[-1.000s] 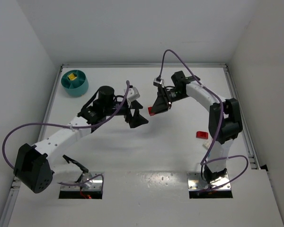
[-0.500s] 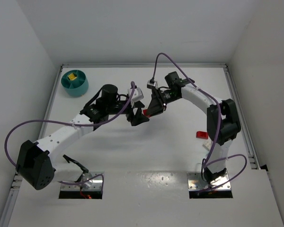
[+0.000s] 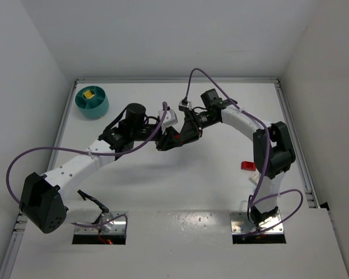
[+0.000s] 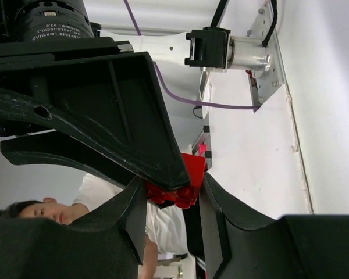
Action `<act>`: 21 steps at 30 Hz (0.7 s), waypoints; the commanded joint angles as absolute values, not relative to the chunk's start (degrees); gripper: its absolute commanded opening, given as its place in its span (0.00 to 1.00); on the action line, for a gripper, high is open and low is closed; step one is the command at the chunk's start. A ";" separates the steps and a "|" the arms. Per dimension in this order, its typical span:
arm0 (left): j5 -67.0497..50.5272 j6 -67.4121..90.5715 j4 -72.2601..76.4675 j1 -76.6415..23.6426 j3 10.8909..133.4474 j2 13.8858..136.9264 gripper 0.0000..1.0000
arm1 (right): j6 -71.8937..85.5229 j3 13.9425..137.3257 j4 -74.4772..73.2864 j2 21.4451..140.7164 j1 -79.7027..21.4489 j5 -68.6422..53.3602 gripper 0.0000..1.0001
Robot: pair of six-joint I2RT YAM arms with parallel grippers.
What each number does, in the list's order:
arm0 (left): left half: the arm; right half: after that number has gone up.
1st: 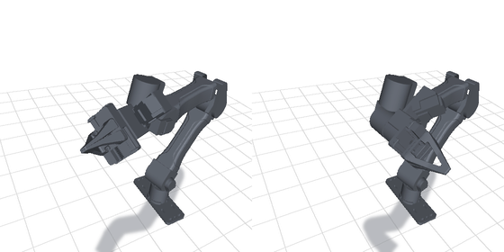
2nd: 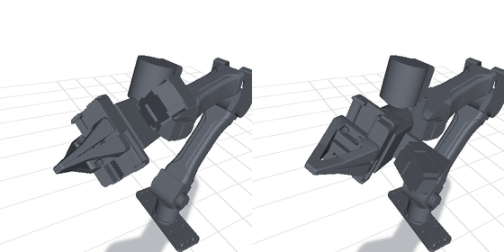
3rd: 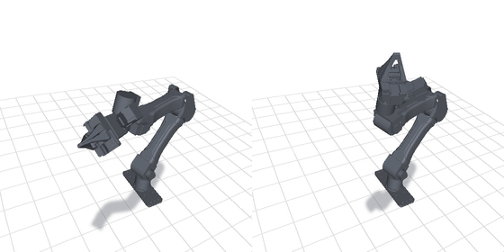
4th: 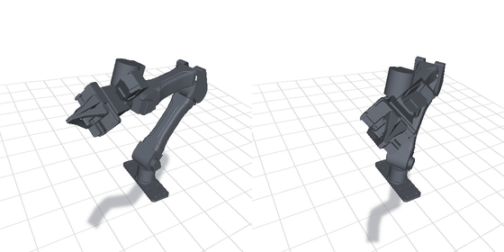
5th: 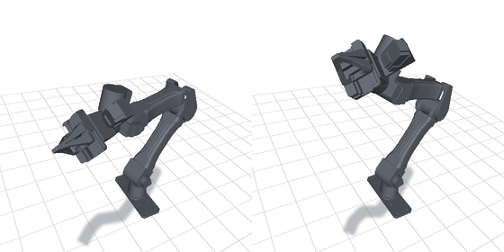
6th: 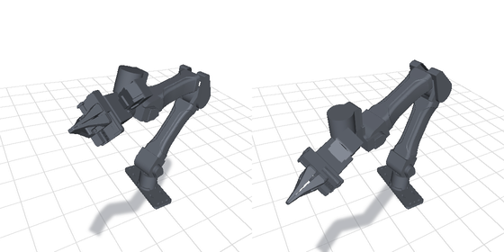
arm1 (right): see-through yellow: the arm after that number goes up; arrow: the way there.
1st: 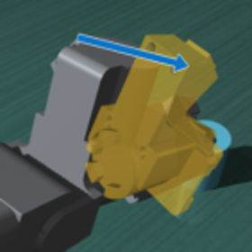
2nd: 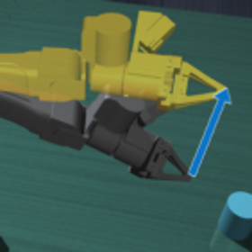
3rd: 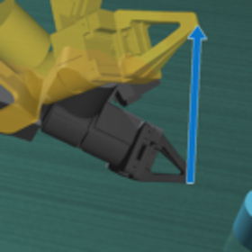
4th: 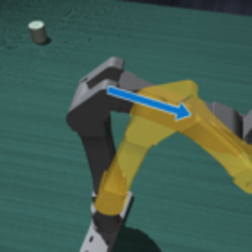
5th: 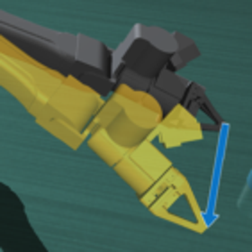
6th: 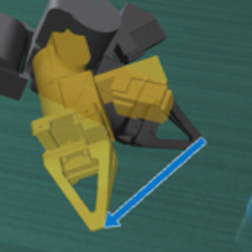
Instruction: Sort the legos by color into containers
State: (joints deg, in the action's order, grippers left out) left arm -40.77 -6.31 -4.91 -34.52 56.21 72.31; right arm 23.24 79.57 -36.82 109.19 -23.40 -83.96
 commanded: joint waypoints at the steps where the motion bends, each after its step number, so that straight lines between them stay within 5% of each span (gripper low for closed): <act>1: -40.17 -8.26 -6.41 -34.89 58.80 71.55 0.26 | 24.78 81.29 -34.01 106.17 -23.55 -92.64 0.01; 4: -38.85 -9.49 -8.00 -34.89 56.88 69.88 0.24 | 28.37 82.35 -30.60 105.64 -22.51 -92.64 0.03; 5: -38.85 -9.49 -8.00 -34.89 56.26 69.09 0.23 | 29.43 82.35 -29.37 105.04 -22.50 -92.64 0.21; 8: -36.39 -9.49 -8.53 -34.89 54.40 65.93 0.22 | 31.98 82.35 -26.20 103.37 -21.10 -92.64 0.48; 14: -33.84 -8.70 -13.88 -33.75 49.84 61.01 0.19 | 34.28 88.05 -23.73 102.57 -13.81 -92.64 0.58; 17: -28.49 -6.50 -19.92 -29.90 50.87 60.47 0.19 | 37.33 88.86 -15.69 103.79 -9.33 -92.64 0.80; 21: -18.22 -5.27 -27.14 -20.94 59.75 63.88 0.14 | 38.67 84.91 -8.64 101.97 -3.18 -88.52 0.85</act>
State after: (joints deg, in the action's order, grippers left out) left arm -27.42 -6.96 -22.13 -25.93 52.34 62.78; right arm 36.18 86.65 -17.39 105.32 -6.04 -84.47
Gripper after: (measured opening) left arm 0.414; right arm 0.841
